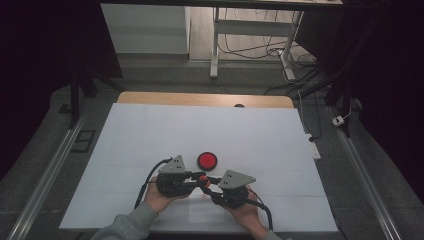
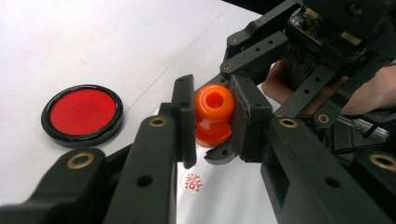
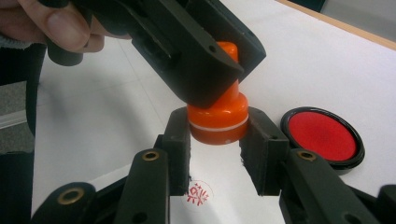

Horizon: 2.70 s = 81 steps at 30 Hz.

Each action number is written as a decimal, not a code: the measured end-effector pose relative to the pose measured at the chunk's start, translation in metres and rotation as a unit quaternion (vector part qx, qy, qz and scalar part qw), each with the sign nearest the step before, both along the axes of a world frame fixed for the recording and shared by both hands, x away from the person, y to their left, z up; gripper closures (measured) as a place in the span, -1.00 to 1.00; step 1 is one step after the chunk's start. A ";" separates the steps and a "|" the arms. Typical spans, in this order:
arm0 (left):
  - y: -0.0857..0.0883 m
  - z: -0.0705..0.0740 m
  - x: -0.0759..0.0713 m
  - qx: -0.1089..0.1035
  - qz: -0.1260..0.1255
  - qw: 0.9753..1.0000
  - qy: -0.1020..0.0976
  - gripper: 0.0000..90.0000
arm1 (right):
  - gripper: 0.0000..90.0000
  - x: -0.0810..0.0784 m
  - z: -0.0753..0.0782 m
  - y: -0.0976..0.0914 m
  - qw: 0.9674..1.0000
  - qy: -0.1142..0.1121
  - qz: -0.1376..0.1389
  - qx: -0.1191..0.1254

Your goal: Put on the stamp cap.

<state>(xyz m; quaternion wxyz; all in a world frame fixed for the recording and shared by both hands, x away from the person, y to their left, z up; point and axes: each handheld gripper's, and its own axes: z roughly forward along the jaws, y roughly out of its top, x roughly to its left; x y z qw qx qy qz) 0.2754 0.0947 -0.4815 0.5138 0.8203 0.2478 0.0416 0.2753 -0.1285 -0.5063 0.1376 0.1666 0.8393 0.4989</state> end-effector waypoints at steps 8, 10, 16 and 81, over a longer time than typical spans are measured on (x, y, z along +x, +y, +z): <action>0.001 0.001 0.000 -0.005 -0.002 1.000 -0.002 0.60 | 0.34 0.001 0.001 -0.001 1.000 0.003 -0.005 0.007; 0.001 0.001 0.000 -0.005 -0.003 1.000 -0.001 0.60 | 0.31 0.001 0.001 -0.002 1.000 0.003 -0.006 0.008; 0.002 0.002 0.000 -0.006 -0.001 1.000 -0.003 0.60 | 0.20 0.002 0.000 -0.003 1.000 0.009 -0.006 0.005; 0.027 0.003 0.016 -0.014 0.028 0.999 0.017 0.60 | 0.10 -0.001 -0.007 -0.175 0.983 0.004 -0.185 -0.018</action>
